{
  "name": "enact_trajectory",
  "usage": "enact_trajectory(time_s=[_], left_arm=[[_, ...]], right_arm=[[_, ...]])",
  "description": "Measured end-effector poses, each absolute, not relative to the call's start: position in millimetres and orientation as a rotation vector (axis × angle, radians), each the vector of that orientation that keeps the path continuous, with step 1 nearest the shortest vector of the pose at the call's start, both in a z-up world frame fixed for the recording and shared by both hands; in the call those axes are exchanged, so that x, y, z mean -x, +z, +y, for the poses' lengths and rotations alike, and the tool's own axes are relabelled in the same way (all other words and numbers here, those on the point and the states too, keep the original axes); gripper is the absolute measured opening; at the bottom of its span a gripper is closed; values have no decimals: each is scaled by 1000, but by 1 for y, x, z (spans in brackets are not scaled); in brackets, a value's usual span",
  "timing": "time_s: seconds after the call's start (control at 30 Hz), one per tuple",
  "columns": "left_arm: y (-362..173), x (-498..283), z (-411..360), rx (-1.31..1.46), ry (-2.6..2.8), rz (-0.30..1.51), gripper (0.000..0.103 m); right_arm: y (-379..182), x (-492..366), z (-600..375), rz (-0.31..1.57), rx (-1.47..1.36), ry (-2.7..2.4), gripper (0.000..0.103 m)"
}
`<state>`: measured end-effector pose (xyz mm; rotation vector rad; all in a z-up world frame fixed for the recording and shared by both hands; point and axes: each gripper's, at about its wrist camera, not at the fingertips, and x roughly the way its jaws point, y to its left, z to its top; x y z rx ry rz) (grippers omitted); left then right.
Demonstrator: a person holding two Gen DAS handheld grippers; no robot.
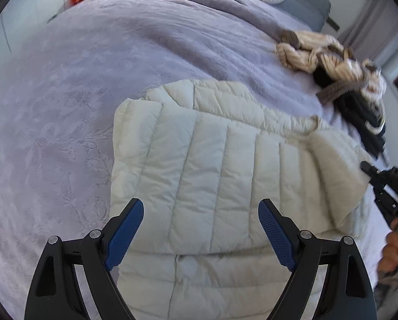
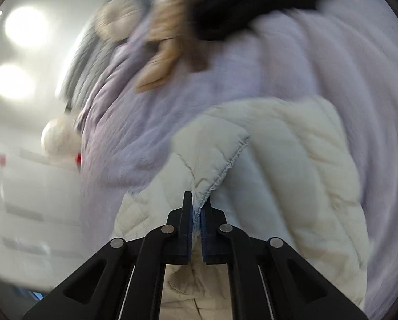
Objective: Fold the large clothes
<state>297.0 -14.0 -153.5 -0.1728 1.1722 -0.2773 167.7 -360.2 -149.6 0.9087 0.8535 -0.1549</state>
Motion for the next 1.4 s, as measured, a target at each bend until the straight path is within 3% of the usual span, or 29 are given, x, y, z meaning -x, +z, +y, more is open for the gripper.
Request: enact_trajectory(time_s=[0.23,0.5,0.6,0.63,0.67,0.73,0.87,0.97,1.1,1.27,1.3,1.37,1.4], left_arm=[[-153,-311,15,397,-397,1172,89],[-157,-320,32,568,-490,1180,89],[-158,-320,26,564,-528,1191,89],[-158,-320,25,566,-536,1193,89],[-159,-320,24,575,-547,1198,89],[-162,-322,23,630,-570,1208,89],[-168,-326,20,676,-567,1226,89],[-178,-331,7,639,-575,1273,89],[-195,-338,-19,575,-584,1328,89],[-199,-343,-47,533,-581,1328,89],[-197,-343,-50,522,-575,1323,87],[-195,-343,-55,507,-570,1319,64],[-195,-342,-58,496,-567,1324,40]], right_arm=[[-132,-199,-250,962,-402,114,5],[-172,-204,-186,1104,-248,220,6],[-180,-204,-177,1147,-193,217,12],[-180,-202,-174,1159,-173,217,24],[-179,-201,-173,1166,-157,217,47],[-174,-196,-171,1166,-165,225,76],[-155,-177,-198,1156,-254,177,76],[-150,-149,-246,1142,-486,138,76],[-174,-97,-316,1142,-885,76,76],[-196,-55,-378,982,-1205,-42,76],[-197,-51,-387,934,-1243,-64,76],[-202,-48,-398,883,-1303,-97,71],[-205,-47,-402,869,-1336,-109,64]])
